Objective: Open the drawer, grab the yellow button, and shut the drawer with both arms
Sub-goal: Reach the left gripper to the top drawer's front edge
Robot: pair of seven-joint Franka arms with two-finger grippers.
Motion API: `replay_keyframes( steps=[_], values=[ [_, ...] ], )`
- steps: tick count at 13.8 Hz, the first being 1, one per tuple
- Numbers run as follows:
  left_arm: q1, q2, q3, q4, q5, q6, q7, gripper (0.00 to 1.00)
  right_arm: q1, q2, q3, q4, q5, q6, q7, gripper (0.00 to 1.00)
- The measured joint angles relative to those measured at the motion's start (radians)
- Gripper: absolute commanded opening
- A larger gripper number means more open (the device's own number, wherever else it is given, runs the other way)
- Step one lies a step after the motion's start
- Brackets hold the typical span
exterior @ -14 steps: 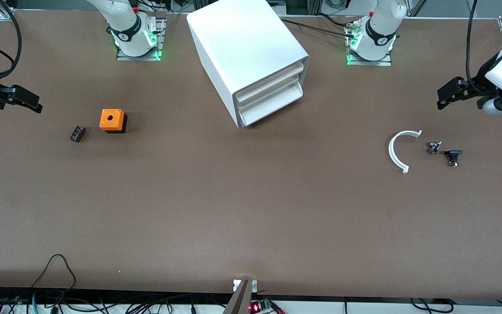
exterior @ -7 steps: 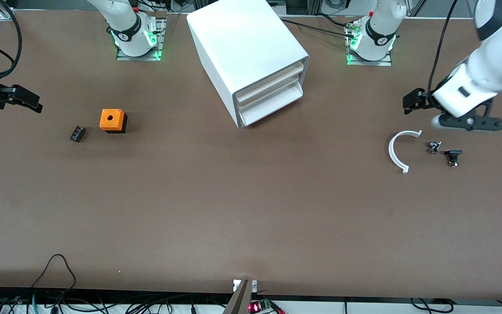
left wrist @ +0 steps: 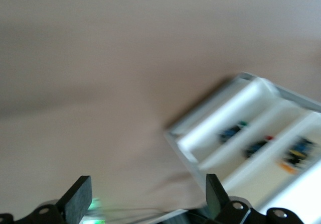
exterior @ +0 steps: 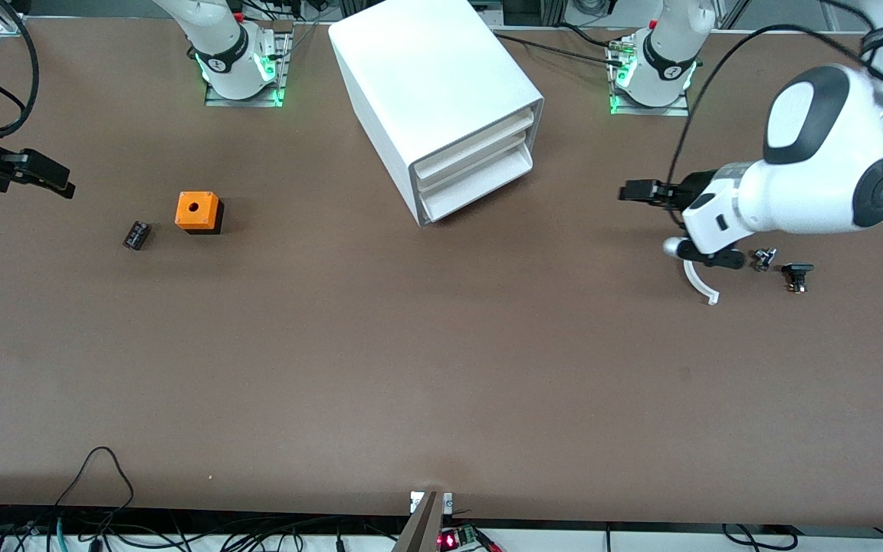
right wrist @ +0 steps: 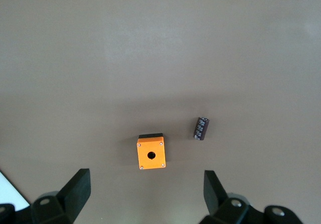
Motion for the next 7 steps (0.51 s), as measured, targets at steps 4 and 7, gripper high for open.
replay_keyframes(
  steps=[4,7],
  values=[
    [-0.002,0.028,-0.082,-0.168,-0.269,0.096,0.09,1.0,0.0,0.0,0.0,0.0,0.0,0.0,0.0,1.0],
    [-0.004,0.033,-0.157,-0.266,-0.441,0.16,0.162,1.0,0.0,0.0,0.0,0.0,0.0,0.0,0.0,1.0]
  ],
)
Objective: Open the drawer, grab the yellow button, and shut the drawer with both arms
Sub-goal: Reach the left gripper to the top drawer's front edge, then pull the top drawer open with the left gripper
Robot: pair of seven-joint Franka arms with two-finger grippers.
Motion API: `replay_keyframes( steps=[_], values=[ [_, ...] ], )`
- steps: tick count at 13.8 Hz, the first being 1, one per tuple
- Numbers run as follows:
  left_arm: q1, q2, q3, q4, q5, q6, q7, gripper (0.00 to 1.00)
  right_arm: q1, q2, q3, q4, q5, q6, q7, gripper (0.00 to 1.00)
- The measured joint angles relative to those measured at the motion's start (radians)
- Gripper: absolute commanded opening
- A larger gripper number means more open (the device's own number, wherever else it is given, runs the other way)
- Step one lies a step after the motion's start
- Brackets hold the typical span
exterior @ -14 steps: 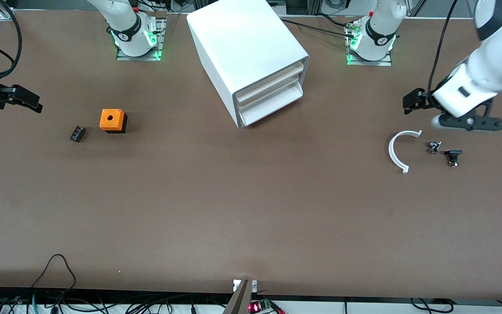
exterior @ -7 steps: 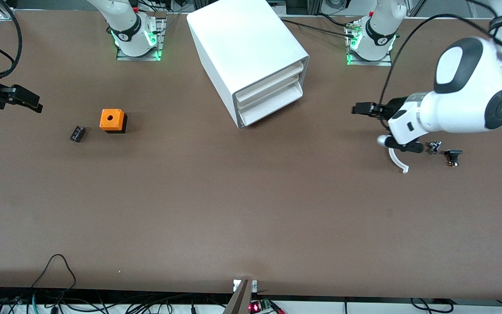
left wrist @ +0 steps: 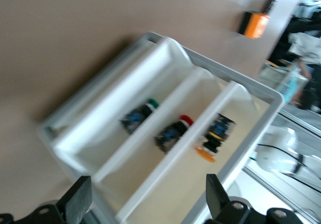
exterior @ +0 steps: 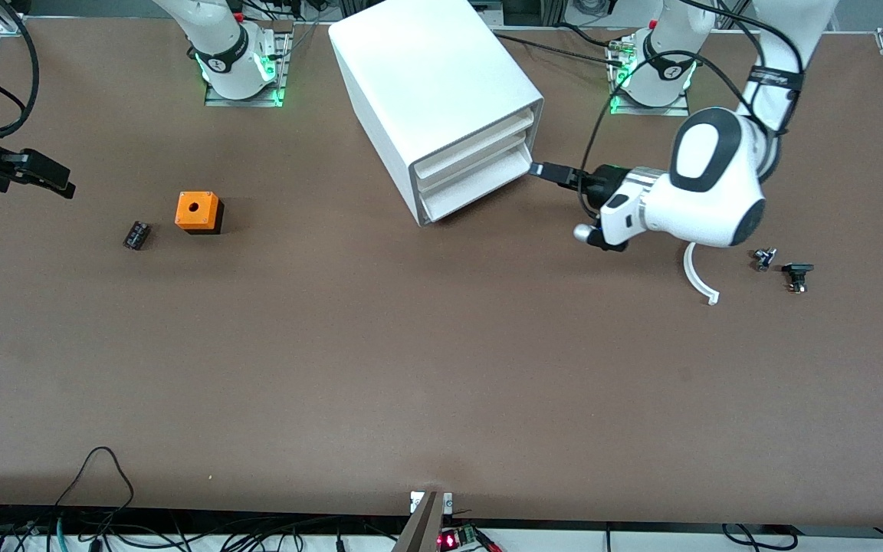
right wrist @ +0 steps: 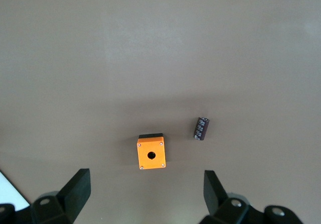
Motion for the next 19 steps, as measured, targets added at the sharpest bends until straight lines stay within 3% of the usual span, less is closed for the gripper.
replay_keyframes(
  steps=[3,4,9,10,11,13,14,15,19],
  values=[
    [-0.001,0.006,-0.049,-0.097,-0.123,0.069,0.108,0.98,0.0,0.0,0.0,0.0,0.0,0.0,0.0,1.0],
    [-0.001,0.009,-0.058,-0.119,-0.144,0.084,0.123,0.91,0.0,0.0,0.0,0.0,0.0,0.0,0.0,1.0],
    [0.0,0.013,-0.099,-0.158,-0.181,0.094,0.133,0.78,0.0,0.0,0.0,0.0,0.0,0.009,0.0,1.0],
    [0.0,0.013,-0.113,-0.166,-0.189,0.101,0.133,0.68,0.0,0.0,0.0,0.0,0.0,0.015,0.0,1.0],
    [0.0,0.013,-0.129,-0.173,-0.193,0.117,0.133,0.64,0.0,0.0,0.0,0.0,0.0,0.024,0.0,1.0],
    [0.0,0.014,-0.163,-0.189,-0.195,0.163,0.133,0.4,0.0,0.001,0.0,0.0,0.0,0.03,0.0,1.0],
    [0.0,0.014,-0.175,-0.196,-0.196,0.18,0.133,0.16,0.0,0.001,0.0,0.0,0.0,0.03,0.0,1.0],
    [0.0,0.013,-0.18,-0.195,-0.209,0.183,0.134,0.0,0.0,0.001,0.0,0.0,0.0,0.03,0.0,1.0],
    [0.009,0.008,-0.178,-0.192,-0.232,0.178,0.151,0.0,0.002,0.003,0.002,0.001,0.0,0.042,0.0,1.0]
  ],
)
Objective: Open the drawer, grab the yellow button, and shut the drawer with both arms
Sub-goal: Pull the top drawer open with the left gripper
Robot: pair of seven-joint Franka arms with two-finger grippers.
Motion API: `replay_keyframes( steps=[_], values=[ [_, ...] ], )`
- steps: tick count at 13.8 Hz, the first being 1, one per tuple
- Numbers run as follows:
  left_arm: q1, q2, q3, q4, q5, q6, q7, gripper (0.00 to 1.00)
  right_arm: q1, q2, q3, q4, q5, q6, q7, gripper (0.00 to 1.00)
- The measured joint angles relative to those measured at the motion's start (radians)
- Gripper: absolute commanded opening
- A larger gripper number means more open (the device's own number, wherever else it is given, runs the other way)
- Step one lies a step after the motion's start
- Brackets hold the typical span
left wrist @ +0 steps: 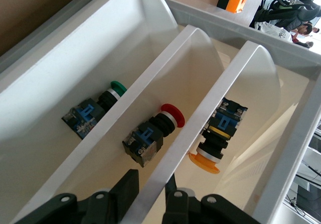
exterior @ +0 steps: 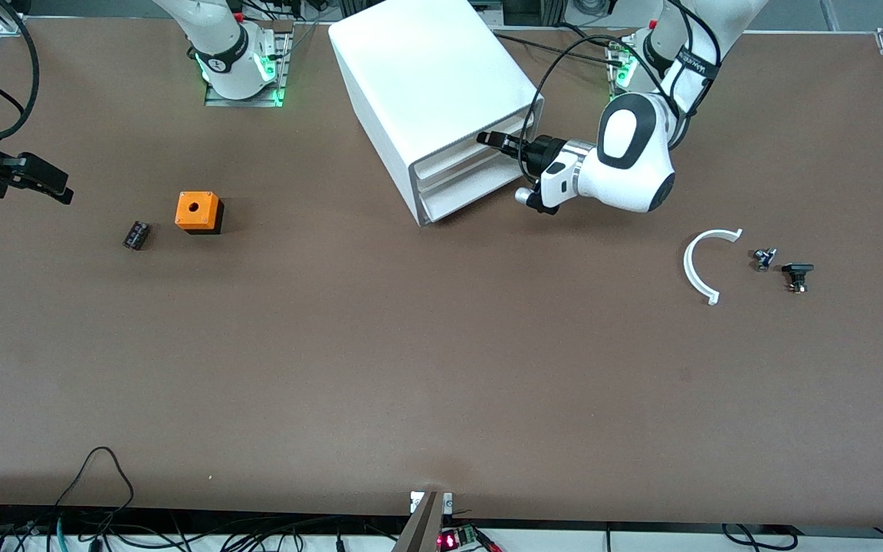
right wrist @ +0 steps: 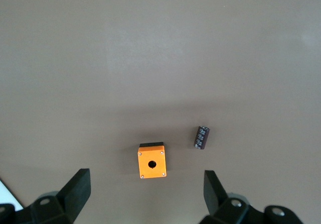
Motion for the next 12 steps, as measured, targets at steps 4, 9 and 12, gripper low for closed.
replay_keyframes(
  steps=[4,9,12],
  values=[
    [0.045,-0.011,0.12,0.023,0.0,0.05,0.023,0.0,0.0,0.008,0.0,0.01,0.0,0.0,0.002,1.0],
    [0.062,-0.015,0.165,0.053,0.007,0.132,0.066,1.0,-0.001,0.008,-0.002,0.011,0.0,0.0,0.002,1.0],
    [0.064,-0.02,0.183,0.067,0.014,0.202,0.051,1.0,0.0,0.013,-0.002,0.011,0.001,0.0,0.002,1.0]
  ],
)
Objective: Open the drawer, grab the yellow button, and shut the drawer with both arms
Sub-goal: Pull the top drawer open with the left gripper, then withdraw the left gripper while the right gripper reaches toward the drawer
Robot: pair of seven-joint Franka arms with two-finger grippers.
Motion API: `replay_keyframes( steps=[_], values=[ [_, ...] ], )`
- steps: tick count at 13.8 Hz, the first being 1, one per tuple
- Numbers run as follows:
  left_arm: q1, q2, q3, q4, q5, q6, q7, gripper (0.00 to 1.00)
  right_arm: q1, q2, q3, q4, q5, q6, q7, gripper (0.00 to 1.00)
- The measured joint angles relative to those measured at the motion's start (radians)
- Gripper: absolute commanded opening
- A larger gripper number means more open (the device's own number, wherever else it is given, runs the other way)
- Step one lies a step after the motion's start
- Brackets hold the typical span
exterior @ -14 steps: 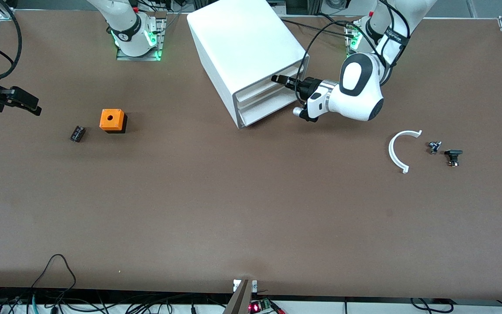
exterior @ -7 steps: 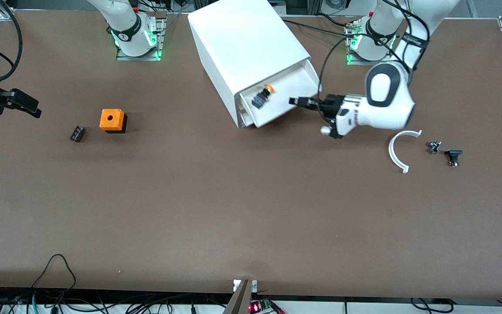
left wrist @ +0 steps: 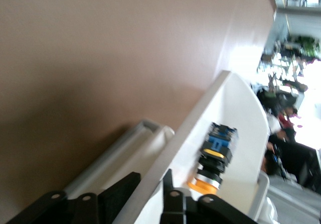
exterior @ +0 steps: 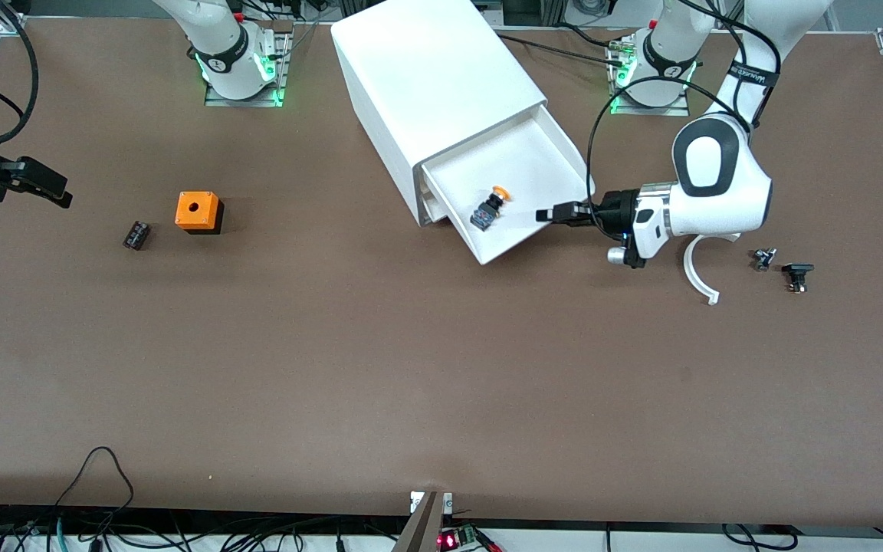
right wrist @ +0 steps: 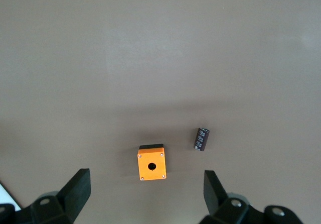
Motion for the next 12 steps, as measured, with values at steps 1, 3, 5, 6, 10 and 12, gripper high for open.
replay_keyframes(
  steps=[1,3,5,6,10,12],
  values=[
    [0.002,-0.002,0.004,0.002,0.007,0.02,-0.005,1.0,0.0,0.002,0.001,0.0,0.005,0.001,0.0,1.0],
    [0.006,-0.02,0.009,0.006,0.011,0.035,-0.011,1.0,0.0,0.009,0.001,0.0,0.026,0.003,0.0,1.0],
    [0.01,-0.059,0.012,0.009,0.023,0.047,-0.014,1.0,0.0,0.019,0.001,0.0,0.034,0.004,0.0,1.0],
    [0.018,-0.081,0.012,0.01,0.05,0.056,-0.019,1.0,0.001,0.025,0.001,0.0,0.035,0.004,-0.001,1.0],
    [0.061,-0.168,0.035,0.013,0.153,0.086,-0.027,1.0,0.05,0.062,0.006,0.0,0.036,0.038,-0.003,1.0],
    [0.071,-0.192,0.051,0.014,0.165,0.096,-0.027,1.0,0.104,0.096,0.008,0.0,0.036,0.072,-0.003,1.0]
  ],
)
